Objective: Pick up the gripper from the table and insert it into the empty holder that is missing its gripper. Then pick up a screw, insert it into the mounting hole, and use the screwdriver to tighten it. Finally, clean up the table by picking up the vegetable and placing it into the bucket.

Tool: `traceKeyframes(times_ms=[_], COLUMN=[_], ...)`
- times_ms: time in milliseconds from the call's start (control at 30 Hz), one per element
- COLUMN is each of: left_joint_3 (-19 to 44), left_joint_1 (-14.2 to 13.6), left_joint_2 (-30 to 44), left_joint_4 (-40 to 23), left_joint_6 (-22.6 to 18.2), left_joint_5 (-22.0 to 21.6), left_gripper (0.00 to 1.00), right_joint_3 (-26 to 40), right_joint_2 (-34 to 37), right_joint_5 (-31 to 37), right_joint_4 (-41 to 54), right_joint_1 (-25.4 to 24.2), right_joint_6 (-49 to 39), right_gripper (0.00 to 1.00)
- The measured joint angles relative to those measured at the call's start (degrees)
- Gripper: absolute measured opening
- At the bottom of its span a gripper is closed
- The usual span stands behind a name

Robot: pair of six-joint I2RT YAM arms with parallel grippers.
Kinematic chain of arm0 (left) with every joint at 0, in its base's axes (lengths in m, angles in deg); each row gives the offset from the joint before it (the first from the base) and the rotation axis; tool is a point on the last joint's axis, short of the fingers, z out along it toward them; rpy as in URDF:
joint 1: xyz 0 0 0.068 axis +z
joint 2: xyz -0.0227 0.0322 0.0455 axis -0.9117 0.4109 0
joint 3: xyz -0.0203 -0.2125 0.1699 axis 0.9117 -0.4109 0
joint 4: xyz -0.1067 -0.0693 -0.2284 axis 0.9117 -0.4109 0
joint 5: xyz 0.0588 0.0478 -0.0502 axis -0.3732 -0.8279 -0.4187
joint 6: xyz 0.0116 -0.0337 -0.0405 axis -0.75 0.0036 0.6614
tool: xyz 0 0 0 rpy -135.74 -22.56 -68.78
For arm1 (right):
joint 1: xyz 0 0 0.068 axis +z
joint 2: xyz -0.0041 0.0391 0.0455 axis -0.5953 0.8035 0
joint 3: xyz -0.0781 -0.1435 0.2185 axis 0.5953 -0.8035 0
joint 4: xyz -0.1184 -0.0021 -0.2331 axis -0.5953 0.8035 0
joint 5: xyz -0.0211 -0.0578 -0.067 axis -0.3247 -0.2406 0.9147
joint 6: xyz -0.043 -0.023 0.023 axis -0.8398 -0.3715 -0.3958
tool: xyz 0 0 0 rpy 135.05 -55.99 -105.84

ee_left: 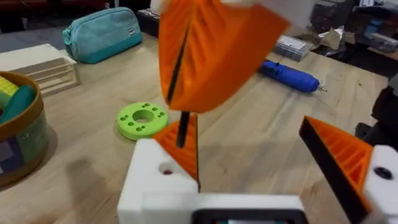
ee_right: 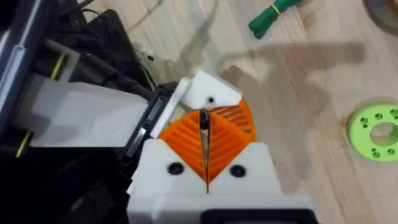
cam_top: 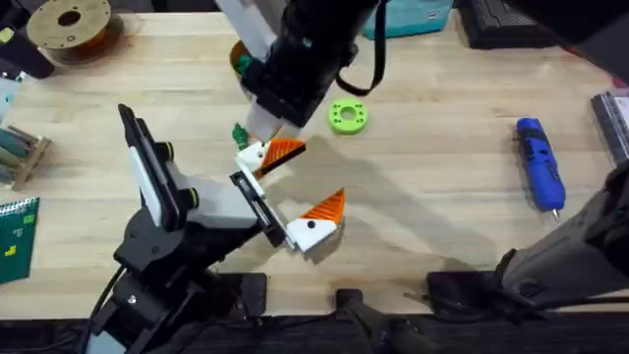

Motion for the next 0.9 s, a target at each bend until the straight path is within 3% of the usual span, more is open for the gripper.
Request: traceKeyframes(times_ms=[533,900], left_joint_3=[0.0,0.0], left_joint_1=[0.0,-0.1], left_joint_2=[0.0,0.33], left_joint_4=[0.01,-0.03], left_joint_6=[0.0,0.72], left_joint_5=[0.02,0.26], left_gripper=[0.987,0.987], right_joint_3=[0.0,0.13], right_joint_2=[0.12,3.8], right_joint_5=[-0.39,-0.79], right_joint_4=[0.15,-0.49], right_joint_1=[1.17,1.14], right_joint_6=[-0.37,-0.39], right_gripper=[0.008,0.008])
